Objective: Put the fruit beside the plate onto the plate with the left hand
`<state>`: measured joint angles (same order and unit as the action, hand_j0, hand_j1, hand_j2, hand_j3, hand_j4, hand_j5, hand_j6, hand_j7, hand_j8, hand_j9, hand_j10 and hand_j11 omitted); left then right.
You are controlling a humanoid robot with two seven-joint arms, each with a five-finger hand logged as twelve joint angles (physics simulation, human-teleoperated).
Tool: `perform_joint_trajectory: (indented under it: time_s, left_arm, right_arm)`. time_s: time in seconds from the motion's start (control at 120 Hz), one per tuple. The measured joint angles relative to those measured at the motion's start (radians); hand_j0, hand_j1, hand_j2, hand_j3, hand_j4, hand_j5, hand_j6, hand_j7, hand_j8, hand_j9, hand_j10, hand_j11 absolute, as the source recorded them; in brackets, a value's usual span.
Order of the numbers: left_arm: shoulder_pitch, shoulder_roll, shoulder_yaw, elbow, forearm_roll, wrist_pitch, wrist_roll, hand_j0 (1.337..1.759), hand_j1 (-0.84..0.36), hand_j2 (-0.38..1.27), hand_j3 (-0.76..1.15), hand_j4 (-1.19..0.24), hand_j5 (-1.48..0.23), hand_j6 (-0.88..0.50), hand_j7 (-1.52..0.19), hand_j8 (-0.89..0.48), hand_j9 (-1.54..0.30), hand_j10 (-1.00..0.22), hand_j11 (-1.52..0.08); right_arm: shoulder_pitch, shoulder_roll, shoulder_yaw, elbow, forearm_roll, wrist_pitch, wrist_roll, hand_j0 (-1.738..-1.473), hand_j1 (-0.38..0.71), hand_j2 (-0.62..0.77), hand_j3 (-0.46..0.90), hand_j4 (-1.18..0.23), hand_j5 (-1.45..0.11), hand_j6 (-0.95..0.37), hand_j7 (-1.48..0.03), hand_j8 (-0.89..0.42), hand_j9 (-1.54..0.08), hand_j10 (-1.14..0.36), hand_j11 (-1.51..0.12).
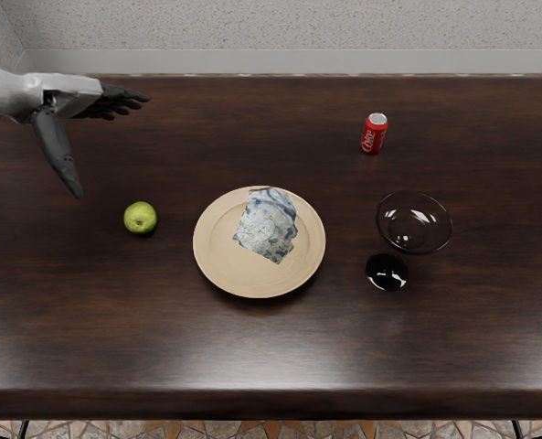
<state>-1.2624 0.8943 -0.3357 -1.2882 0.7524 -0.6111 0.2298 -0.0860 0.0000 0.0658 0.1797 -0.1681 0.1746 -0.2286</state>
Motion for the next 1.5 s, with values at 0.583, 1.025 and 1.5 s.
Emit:
perform_joint_trajectory:
  time_s: [0.583, 1.025, 1.5]
  left_arm:
    - [0.001, -0.171, 0.002, -0.021, 0.013, 0.0, 0.363, 1.658, 0.33, 0.0, 0.0, -0.02, -0.03, -0.03, -0.03, -0.02, -0.03, -0.02, -0.03]
    - [0.096, -0.181, 0.01, -0.239, 0.408, 0.142, 0.381, 1.658, 0.32, 0.01, 0.0, -0.03, -0.03, -0.03, -0.03, -0.03, -0.03, -0.03, -0.03]
    - [0.174, -0.26, 0.023, -0.249, 0.589, 0.297, 0.381, 1.658, 0.3, 0.01, 0.0, -0.04, -0.05, -0.04, -0.05, -0.04, -0.05, -0.04, -0.05]
  right_arm:
    - [0.003, 0.0, -0.003, -0.005, -0.001, 0.0, 0.0, -1.658, -0.35, 0.0, 0.0, 0.0, 0.0, 0.0, 0.0, 0.0, 0.0, 0.0, 0.0]
    - [0.002, 0.0, -0.006, -0.005, -0.001, 0.0, 0.0, -1.658, -0.35, 0.0, 0.0, 0.0, 0.0, 0.0, 0.0, 0.0, 0.0, 0.0, 0.0]
    - [0.002, 0.0, -0.005, -0.006, -0.001, 0.0, 0.0, -1.658, -0.35, 0.0, 0.0, 0.0, 0.0, 0.0, 0.0, 0.0, 0.0, 0.0, 0.0]
